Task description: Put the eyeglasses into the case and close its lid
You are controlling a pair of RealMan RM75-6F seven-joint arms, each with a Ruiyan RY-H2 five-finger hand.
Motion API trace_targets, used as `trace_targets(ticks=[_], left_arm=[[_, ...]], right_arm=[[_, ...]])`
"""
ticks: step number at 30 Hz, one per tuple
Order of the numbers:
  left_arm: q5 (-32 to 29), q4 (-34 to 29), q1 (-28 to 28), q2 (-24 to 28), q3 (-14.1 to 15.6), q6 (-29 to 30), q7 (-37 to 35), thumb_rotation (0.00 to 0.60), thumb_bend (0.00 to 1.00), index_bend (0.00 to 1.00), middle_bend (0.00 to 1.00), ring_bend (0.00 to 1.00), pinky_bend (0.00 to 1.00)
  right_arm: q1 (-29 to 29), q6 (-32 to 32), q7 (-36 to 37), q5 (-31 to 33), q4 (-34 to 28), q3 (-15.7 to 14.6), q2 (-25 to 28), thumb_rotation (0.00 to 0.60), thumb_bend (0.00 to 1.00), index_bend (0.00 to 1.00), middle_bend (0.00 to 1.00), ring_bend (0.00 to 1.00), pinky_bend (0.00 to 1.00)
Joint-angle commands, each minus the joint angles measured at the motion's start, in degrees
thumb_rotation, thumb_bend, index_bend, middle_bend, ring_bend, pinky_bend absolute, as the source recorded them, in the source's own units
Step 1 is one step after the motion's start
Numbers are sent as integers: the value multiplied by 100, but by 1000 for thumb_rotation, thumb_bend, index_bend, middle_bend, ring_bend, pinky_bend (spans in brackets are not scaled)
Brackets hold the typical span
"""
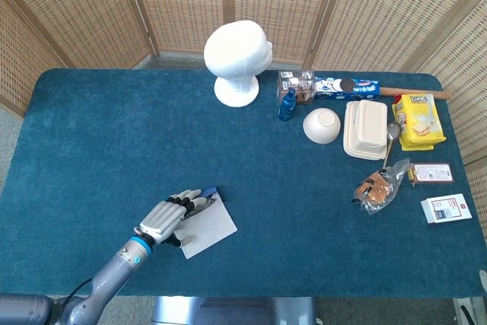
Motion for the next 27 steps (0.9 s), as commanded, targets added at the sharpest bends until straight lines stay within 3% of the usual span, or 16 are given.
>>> trace_targets(ticks=[1,12,20,27], left_arm=[[5,96,-6,-72,-21,69,105,586,264,100,5,0,82],[-8,201,-58,-194,65,182,556,569,264,111,5,0,48],[-14,422,-120,-416,-135,297,630,565,264,95,2,0,24],[6,474,26,-496,-308,427,239,567,263,71,0,0,27]], right_arm=[[-10,10,6,9,0,4,3,505,238,36,164,0,177],[-9,-2,8,10,-6,8,-1,506,238,35,165,0,178],[-59,57,29,28,-12,11,6,504,239,33,165,0,178],[-68,65,41,26,-15,18,31,500,239,32,165,0,178]])
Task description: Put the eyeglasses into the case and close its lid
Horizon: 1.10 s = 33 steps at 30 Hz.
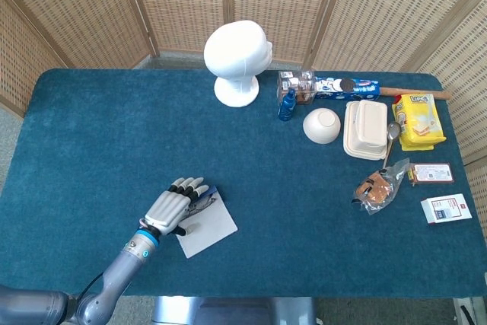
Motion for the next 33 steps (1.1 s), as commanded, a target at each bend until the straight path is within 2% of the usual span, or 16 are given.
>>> trace_targets(ticks=[1,4,9,15,33], left_arm=[[-100,39,46,16,-117,-73,-216,566,263,69,0,0,27],[-377,28,-20,93,-225,-359,-377,566,264,56,0,0,38],[-1128,89,-316,299,-557,-1276,-884,565,264,45,0,0,67],[-1374,358,-657,265,-790,-1909,-1251,567,264,47,0,0,66],[-981,530,-1140,302,-567,-2608,-1599,560,265,57,0,0,39]], right_arm=[[6,1,-1,-11,-3,3,5,502,238,31,164,0,178],[4,8,3,-15,-3,5,2,505,238,31,164,0,178],[-41,42,45,15,32,3,-23,503,237,30,165,0,178],[-107,153,37,10,24,10,-7,503,238,29,164,0,178],[-153,223,-46,-30,-75,8,26,503,238,21,164,0,178]])
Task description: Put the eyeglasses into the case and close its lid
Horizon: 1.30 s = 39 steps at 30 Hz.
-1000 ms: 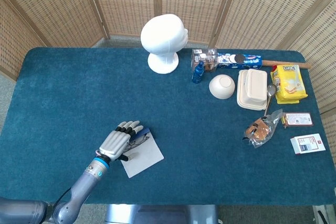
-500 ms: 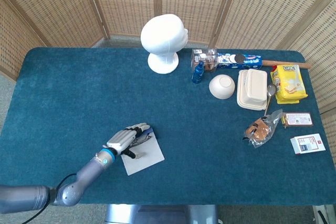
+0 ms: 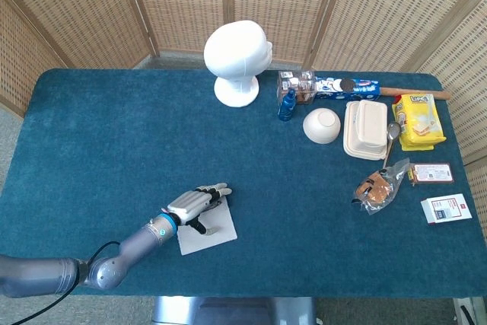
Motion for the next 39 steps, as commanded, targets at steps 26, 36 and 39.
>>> trace_targets(ticks=[26,36,39], left_arm=[[1220,-854,288,716,633,-142,-669,558,267,64,0,0,28],[1480,-1085,525,837,909,65,-814,561,268,65,0,0,29],[1500,-1148,577,866,958,124,-859,560,269,65,0,0,31]], right_arm=[[10,27,1,-55,-8,16,4,503,238,8,164,0,181],[20,19,48,-83,51,5,-25,503,238,4,164,0,181],[22,15,55,-89,62,0,-30,503,237,3,165,0,181]])
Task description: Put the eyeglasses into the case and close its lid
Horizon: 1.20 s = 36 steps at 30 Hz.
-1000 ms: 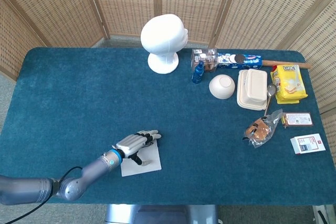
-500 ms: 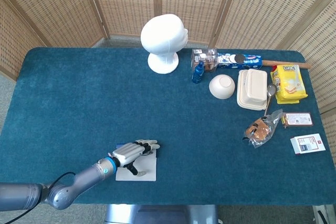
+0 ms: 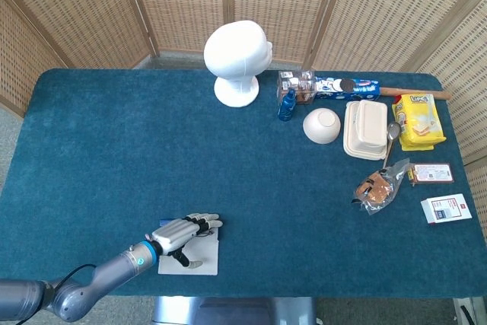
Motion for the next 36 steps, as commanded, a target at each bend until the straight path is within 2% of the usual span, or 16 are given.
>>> trace_targets(ticks=[1,22,36], left_arm=[[7,-60,45,23,28,51,-54,561,268,65,0,0,30],[473,-388,511,47,327,434,-407,561,268,66,0,0,25],[650,-453,631,39,387,509,-491,561,267,66,0,0,23]], right_arm=[[-1,3,9,-3,8,-1,-7,503,238,2,164,0,181],[57,-116,160,9,180,-4,-75,505,238,0,164,0,181],[57,-117,203,22,218,2,-78,503,238,0,165,0,181]])
